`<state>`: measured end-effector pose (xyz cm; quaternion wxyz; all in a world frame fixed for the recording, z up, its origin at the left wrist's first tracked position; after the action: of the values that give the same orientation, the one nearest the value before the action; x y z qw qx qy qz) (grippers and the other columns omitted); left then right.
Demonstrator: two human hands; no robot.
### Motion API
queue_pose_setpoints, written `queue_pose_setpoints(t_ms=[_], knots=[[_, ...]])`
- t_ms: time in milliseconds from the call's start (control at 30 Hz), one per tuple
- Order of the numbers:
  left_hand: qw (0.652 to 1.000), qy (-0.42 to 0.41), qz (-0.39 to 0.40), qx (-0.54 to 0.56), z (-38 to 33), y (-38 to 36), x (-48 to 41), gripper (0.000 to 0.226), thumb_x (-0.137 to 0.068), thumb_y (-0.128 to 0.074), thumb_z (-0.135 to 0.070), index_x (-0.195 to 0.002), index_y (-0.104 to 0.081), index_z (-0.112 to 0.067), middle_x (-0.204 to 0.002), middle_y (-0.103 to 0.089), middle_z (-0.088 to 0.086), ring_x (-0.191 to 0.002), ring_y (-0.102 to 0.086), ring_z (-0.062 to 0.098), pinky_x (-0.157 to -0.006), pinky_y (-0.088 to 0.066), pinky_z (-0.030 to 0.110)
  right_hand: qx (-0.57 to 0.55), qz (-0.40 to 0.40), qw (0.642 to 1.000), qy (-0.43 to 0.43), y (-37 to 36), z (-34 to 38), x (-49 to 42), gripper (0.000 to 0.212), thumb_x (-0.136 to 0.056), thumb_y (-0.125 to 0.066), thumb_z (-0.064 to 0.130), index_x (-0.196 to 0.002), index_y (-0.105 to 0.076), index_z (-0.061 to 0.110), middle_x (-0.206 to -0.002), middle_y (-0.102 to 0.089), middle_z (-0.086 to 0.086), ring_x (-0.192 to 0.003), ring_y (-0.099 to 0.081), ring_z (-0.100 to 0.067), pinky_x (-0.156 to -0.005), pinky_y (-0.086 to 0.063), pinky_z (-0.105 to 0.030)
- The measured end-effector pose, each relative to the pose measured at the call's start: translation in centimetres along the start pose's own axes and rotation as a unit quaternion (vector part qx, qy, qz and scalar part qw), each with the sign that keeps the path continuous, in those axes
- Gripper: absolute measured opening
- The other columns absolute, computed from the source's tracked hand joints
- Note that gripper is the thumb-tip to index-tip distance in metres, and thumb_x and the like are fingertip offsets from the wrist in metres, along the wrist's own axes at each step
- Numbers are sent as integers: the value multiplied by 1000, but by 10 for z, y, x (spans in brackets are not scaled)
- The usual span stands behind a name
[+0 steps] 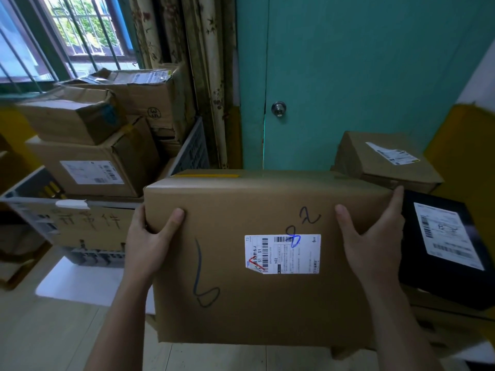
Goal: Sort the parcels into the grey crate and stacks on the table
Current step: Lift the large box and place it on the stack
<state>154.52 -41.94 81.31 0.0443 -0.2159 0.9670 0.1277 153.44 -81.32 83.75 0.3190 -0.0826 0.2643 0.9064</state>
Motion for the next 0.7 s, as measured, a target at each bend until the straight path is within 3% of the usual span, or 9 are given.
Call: queue_pose_setpoints(t_ms=[133,200,400,500,567,700], knots=[[997,31,-41,49,1,9,3,56,-88,-37,-77,-122,-52,-34,-112,-55,-13,-117,-47,16,-94,-34,38,-12,12,1000,4,-6,-4,1,103,-85,-68,47,-158,1,24,-157,-22,-17,-144,-26,-32,-113,-27,-47],[996,54,-43,60,2,13,4,50,-93,-29,-73,-118,-51,-37,-109,-53,-14,-118,-45,16,-98,-32,40,-15,14,1000,7,-7,-5,1,104,-84,-70,46,-158,0,24,-157,-22,-18,-144,-24,-32,-114,-25,-47],[992,78,-20,99,1,14,7,83,-86,-27,-79,-147,-42,-24,-136,-44,-9,-128,-36,10,-110,-25,39,-30,14,999,2,-10,-10,1,112,-78,-77,45,-158,0,27,-157,-21,-16,-145,-23,-32,-116,-25,-52],[995,78,1,70,4,12,6,107,-66,-37,-99,-149,-41,-32,-148,-46,-5,-137,-40,18,-118,-27,50,-41,13,999,2,-6,-9,4,112,-78,-79,41,-158,-3,26,-159,-21,-13,-146,-22,-27,-113,-22,-37],[997,70,5,42,4,13,4,107,-64,-36,-99,-148,-41,-33,-147,-45,-5,-136,-39,19,-116,-28,49,-46,8,999,6,-3,-10,9,112,-76,-80,41,-158,-6,24,-161,-21,-9,-147,-21,-22,-109,-21,-31],[998,55,-14,-2,-1,16,4,103,-72,-35,-94,-150,-37,-26,-143,-45,2,-131,-40,21,-105,-32,44,-54,-9,998,9,3,-11,20,115,-69,-82,44,-157,-11,24,-162,-21,-2,-148,-22,-17,-118,-25,-38]])
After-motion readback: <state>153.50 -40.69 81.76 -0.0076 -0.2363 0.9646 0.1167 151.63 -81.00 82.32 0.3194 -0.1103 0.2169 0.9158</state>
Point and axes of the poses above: each hand's wrist, its own x-axis away from the middle knuckle, its own y-axis out of the back of the hand, z = x × y, the point moved 6 cm from there along -x, towards the middle knuckle
